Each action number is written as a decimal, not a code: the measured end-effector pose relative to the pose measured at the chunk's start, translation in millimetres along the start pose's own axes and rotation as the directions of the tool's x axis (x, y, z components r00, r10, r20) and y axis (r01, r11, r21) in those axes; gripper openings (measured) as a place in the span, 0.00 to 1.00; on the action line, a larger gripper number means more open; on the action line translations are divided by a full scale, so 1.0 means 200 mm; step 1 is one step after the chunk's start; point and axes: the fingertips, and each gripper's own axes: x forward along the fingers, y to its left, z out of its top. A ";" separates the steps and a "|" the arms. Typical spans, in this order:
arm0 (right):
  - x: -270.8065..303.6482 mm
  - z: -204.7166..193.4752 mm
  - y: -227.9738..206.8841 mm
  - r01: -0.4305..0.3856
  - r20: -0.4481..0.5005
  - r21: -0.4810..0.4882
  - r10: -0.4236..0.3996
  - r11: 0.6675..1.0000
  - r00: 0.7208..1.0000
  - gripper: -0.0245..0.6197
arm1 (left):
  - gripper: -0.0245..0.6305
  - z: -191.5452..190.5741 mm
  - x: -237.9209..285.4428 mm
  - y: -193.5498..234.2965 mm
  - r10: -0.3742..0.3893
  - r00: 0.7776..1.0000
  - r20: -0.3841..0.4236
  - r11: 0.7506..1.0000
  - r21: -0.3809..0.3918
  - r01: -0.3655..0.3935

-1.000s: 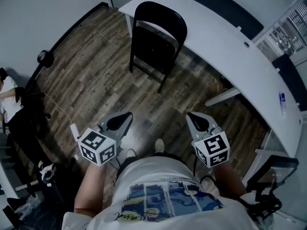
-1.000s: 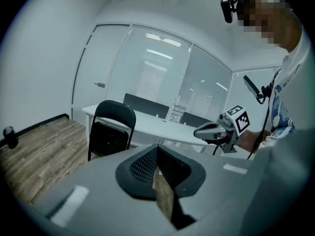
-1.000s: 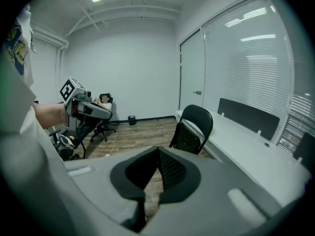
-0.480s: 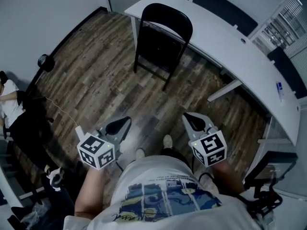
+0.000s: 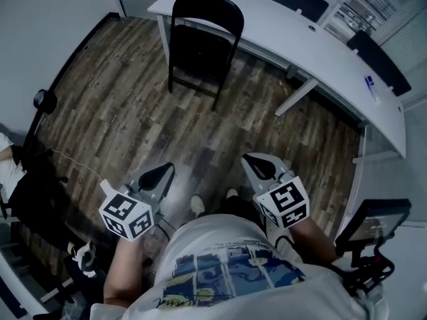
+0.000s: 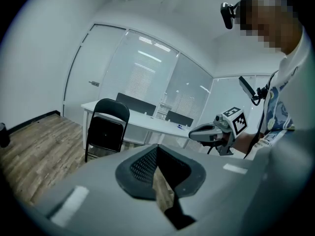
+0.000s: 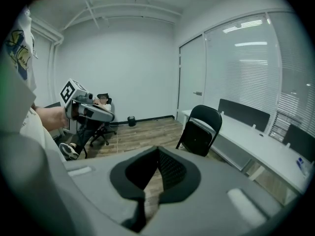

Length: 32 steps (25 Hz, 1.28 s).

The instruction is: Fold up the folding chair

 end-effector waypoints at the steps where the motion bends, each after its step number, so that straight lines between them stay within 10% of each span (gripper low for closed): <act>1: -0.02 -0.01 0.02 0.001 -0.001 -0.004 -0.001 1.000 1.000 0.04 | 0.04 0.00 -0.01 -0.02 -0.002 1.000 0.001 1.000 0.013 0.002; 32: -0.48 -0.23 0.13 -0.062 0.011 -0.074 0.063 0.995 0.998 0.04 | 0.04 -0.23 -0.01 -0.60 0.049 0.998 -0.027 0.991 0.125 -0.046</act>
